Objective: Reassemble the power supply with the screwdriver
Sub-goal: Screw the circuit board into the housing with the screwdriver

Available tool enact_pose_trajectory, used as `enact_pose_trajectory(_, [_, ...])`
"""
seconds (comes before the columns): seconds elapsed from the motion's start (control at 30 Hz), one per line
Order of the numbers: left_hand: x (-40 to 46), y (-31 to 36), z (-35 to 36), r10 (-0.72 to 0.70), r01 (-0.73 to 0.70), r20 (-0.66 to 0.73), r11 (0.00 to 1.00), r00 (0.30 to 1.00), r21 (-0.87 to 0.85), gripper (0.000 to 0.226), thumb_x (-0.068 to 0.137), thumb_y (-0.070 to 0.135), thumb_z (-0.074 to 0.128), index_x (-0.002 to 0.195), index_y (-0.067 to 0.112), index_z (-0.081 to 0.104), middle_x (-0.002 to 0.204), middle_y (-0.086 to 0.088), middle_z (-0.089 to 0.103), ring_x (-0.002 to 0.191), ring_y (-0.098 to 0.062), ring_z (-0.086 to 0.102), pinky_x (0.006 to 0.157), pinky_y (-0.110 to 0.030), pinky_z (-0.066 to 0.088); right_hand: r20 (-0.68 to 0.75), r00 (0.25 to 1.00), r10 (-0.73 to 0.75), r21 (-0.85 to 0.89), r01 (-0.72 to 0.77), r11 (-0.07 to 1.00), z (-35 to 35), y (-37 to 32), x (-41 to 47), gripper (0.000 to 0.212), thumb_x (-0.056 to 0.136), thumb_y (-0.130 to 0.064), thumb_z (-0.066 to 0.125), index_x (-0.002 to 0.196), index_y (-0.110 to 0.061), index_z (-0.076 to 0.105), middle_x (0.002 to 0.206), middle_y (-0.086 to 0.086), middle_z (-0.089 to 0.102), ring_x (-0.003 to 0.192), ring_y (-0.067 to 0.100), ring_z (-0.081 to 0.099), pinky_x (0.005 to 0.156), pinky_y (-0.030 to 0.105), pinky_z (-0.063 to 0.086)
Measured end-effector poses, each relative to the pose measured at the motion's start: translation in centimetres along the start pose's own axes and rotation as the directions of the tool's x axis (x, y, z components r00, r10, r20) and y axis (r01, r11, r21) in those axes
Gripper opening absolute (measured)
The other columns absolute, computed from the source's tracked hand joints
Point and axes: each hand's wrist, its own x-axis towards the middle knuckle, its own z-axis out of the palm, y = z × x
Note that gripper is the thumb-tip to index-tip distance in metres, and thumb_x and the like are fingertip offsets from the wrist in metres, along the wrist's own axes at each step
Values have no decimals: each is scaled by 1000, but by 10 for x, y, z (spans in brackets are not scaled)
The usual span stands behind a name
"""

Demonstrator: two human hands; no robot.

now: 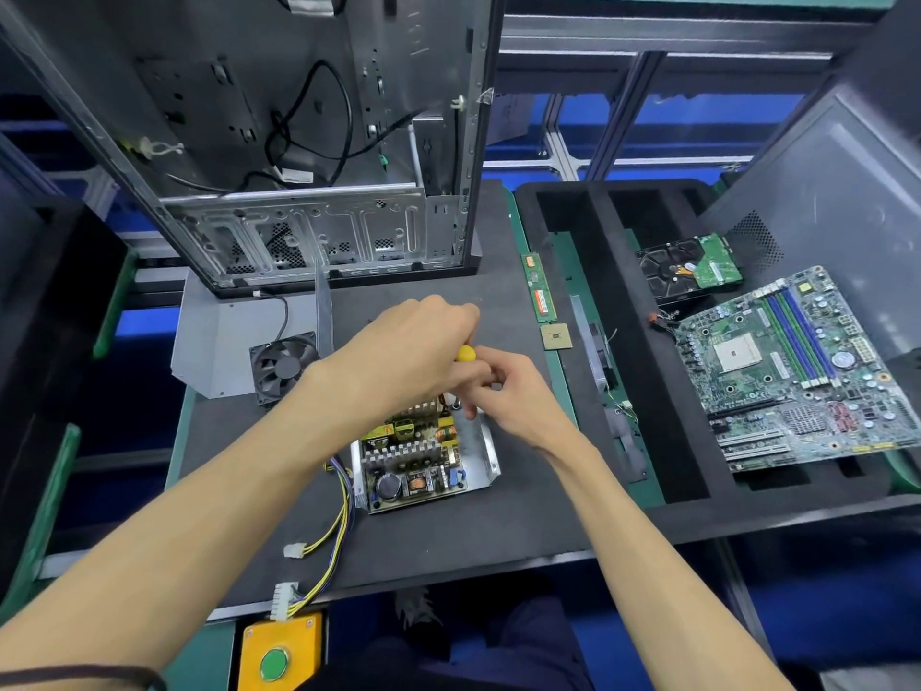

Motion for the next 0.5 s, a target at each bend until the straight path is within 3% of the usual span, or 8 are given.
enact_pose_trajectory(0.07, [1, 2, -1, 35, -35, 9, 999, 999, -9, 23, 94, 40, 62, 95, 20, 49, 84, -1, 52, 89, -33, 61, 69, -38, 46, 5, 1000, -3, 13, 3, 1000, -1, -1, 1, 11, 75, -30, 60, 81, -23, 67, 56, 9, 58, 59, 23, 56, 59, 32, 41])
enact_pose_trajectory(0.13, [3, 2, -5, 117, -115, 79, 993, 990, -28, 9, 93, 21, 62, 95, 24, 54, 93, 2, 49, 95, -29, 59, 76, -37, 45, 12, 999, -32, 36, 31, 999, -2, -1, 1, 8, 79, -32, 65, 78, -39, 67, 60, 18, 61, 60, 16, 60, 64, 24, 46])
enact_pose_trajectory(0.23, [2, -1, -6, 176, -160, 180, 982, 968, -99, 23, 88, 4, 60, 86, 25, 53, 98, 3, 45, 95, -24, 57, 82, -42, 47, 24, 999, -47, 117, 44, 992, -3, 1, 0, 22, 84, -22, 66, 73, -41, 66, 59, 16, 60, 53, 4, 57, 60, 10, 43])
enact_pose_trajectory(0.33, [0, -3, 1, 188, -177, 104, 978, 977, -105, 16, 89, 22, 62, 97, 26, 49, 97, 3, 49, 85, -23, 56, 75, -39, 48, 28, 1000, -3, 176, -1, 984, -6, 9, 1, 37, 87, -4, 60, 79, -40, 68, 56, -2, 58, 47, 0, 47, 48, 11, 36])
enact_pose_trajectory(0.4, [1, -3, 6, 117, -116, 26, 992, 993, -43, 28, 91, 44, 63, 104, 23, 49, 96, 0, 57, 85, -27, 59, 71, -38, 48, 32, 999, 7, 174, -12, 985, -6, 11, 2, 33, 85, 2, 60, 86, -31, 66, 53, -11, 55, 48, 1, 44, 47, 12, 35])
enact_pose_trajectory(0.5, [6, -4, 5, 53, -53, -5, 999, 999, -11, 33, 92, 53, 61, 94, 22, 50, 87, -2, 60, 84, -31, 60, 68, -38, 45, 12, 1000, -15, 147, 13, 989, -4, 8, 5, 20, 81, -13, 69, 76, -30, 60, 57, -8, 54, 51, 1, 48, 51, 12, 37])
